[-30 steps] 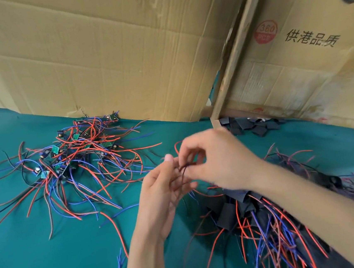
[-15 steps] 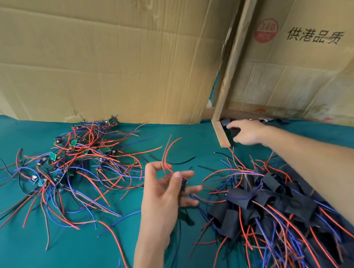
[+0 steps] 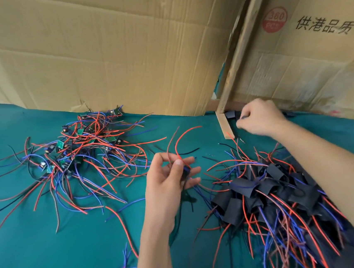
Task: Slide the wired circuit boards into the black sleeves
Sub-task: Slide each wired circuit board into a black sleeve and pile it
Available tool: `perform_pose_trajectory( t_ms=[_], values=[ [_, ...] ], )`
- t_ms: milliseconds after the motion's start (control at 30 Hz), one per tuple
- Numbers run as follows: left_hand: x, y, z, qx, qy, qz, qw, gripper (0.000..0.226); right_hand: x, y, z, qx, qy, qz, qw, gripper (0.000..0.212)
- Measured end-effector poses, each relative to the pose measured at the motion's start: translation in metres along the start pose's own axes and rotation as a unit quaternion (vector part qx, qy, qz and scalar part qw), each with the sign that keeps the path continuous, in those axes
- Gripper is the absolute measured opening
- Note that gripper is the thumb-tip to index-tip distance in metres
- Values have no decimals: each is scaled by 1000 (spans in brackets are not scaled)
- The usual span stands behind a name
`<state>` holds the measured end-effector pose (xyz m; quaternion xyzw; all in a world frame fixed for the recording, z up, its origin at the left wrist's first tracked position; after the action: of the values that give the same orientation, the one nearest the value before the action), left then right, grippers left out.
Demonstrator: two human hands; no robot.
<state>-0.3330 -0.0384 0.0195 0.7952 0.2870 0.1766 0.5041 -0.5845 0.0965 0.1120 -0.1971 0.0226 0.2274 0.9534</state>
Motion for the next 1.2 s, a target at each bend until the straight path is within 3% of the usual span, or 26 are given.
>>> perform_pose_trajectory(
  t_ms=[67,133,233,333,433,567,767,867,967,1100,1200],
  values=[
    [-1,0,1,55,3,10,998,17,29,-31,33,-152,22,44,987,5],
    [-2,0,1,108,1,25,994,24,74,-61,64,-289,38,99,952,11],
    [-2,2,4,132,10,24,991,30,147,-94,73,-363,66,154,917,15],
    [1,7,5,97,11,-3,995,24,174,-120,20,-331,9,151,931,13],
    [0,12,6,68,1,-30,997,26,165,-120,-26,-288,24,92,953,14],
    [-1,15,9,41,-9,-39,998,38,144,-109,-59,-328,19,45,943,9],
    [-1,7,8,-51,-6,-59,997,30,138,-103,-72,-375,-11,58,925,12],
    [-1,6,15,11,10,-50,999,17,140,-109,-69,-414,-25,80,906,15],
    [-1,6,15,58,-6,-35,998,27,140,-111,-70,-443,-66,90,890,16],
    [1,3,2,68,-56,-11,996,40,142,-108,-66,-399,-58,104,909,17],
    [0,4,6,18,-29,-25,999,30,144,-109,-63,-344,-47,118,930,13]
  ],
)
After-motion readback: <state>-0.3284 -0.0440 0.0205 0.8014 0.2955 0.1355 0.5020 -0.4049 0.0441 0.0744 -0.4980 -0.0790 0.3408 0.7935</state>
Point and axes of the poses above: each hand's wrist, its own x-axis away from the middle knuckle, its own z-axis out of the back of the hand, y = z × x, the point moved 9 cm from there along -x, towards the middle knuckle, and after that the axes turned 3 degrees about -x, right-handed, at the moved point
